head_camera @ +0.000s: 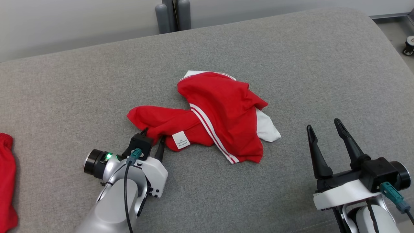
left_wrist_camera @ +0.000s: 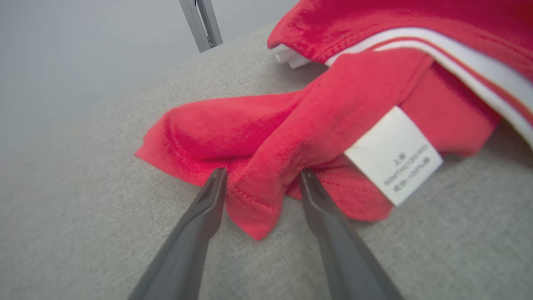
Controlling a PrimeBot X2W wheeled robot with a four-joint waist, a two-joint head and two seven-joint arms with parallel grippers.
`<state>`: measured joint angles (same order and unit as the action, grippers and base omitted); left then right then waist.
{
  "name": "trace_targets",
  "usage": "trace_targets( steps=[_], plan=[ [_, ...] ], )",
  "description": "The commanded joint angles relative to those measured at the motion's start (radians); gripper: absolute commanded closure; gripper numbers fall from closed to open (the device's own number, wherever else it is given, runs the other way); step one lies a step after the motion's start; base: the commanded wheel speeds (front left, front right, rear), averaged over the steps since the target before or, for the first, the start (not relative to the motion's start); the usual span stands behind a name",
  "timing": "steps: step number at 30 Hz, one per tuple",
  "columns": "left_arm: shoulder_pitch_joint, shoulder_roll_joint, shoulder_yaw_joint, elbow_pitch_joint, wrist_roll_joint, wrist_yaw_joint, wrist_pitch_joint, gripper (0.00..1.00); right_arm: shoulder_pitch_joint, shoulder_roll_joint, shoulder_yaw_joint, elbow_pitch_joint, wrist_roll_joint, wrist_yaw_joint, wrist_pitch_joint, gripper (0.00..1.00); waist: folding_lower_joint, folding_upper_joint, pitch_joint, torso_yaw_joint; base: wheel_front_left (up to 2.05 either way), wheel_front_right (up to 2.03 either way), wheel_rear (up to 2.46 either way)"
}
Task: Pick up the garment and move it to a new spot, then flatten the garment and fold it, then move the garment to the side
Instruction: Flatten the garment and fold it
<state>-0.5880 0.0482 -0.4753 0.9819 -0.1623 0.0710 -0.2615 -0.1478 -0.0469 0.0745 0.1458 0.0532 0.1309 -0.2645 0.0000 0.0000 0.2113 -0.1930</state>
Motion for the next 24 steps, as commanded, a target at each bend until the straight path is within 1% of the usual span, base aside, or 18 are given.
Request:
trace_targets(
  steps=[1,2,7,12,15,19,24],
  plan=[
    [-0.022,0.004,0.0,0.0,-0.011,-0.007,-0.004,0.95,-0.006,-0.007,-0.003,0.002,0.003,0.0,-0.002,0.0,0.0,0.0,0.001,0.001,0.0,0.0,0.0],
    [-0.021,0.004,0.004,-0.002,-0.021,-0.009,-0.004,1.0,-0.005,-0.007,-0.002,0.003,0.003,0.0,-0.002,0.0,0.0,0.0,0.0,0.001,0.0,0.0,0.0],
    [0.007,0.004,0.011,-0.027,-0.048,-0.01,-0.004,1.0,0.0,-0.007,0.004,0.012,0.005,0.0,-0.002,0.0,0.0,0.0,-0.015,0.01,0.0,0.0,0.0],
    [0.045,0.004,0.039,-0.09,-0.08,-0.01,-0.004,1.0,0.011,-0.007,0.005,0.017,-0.002,0.0,-0.002,0.0,0.0,0.0,-0.04,0.024,0.0,0.0,0.0],
    [0.077,0.004,0.068,-0.15,-0.104,-0.014,-0.004,1.0,0.014,-0.007,0.005,0.023,-0.003,0.0,-0.002,0.0,0.0,0.0,-0.065,0.038,0.0,0.0,0.0],
    [0.118,0.004,0.113,-0.228,-0.114,-0.006,-0.004,1.0,0.032,-0.007,0.009,0.034,-0.006,0.0,-0.002,0.0,0.0,0.0,-0.104,0.059,0.0,0.0,0.0],
    [0.156,0.005,0.196,-0.337,-0.123,0.008,-0.004,1.0,0.042,-0.007,0.01,0.039,-0.007,0.0,-0.002,0.0,0.0,0.0,-0.146,0.081,0.0,0.0,0.0]
  ],
)
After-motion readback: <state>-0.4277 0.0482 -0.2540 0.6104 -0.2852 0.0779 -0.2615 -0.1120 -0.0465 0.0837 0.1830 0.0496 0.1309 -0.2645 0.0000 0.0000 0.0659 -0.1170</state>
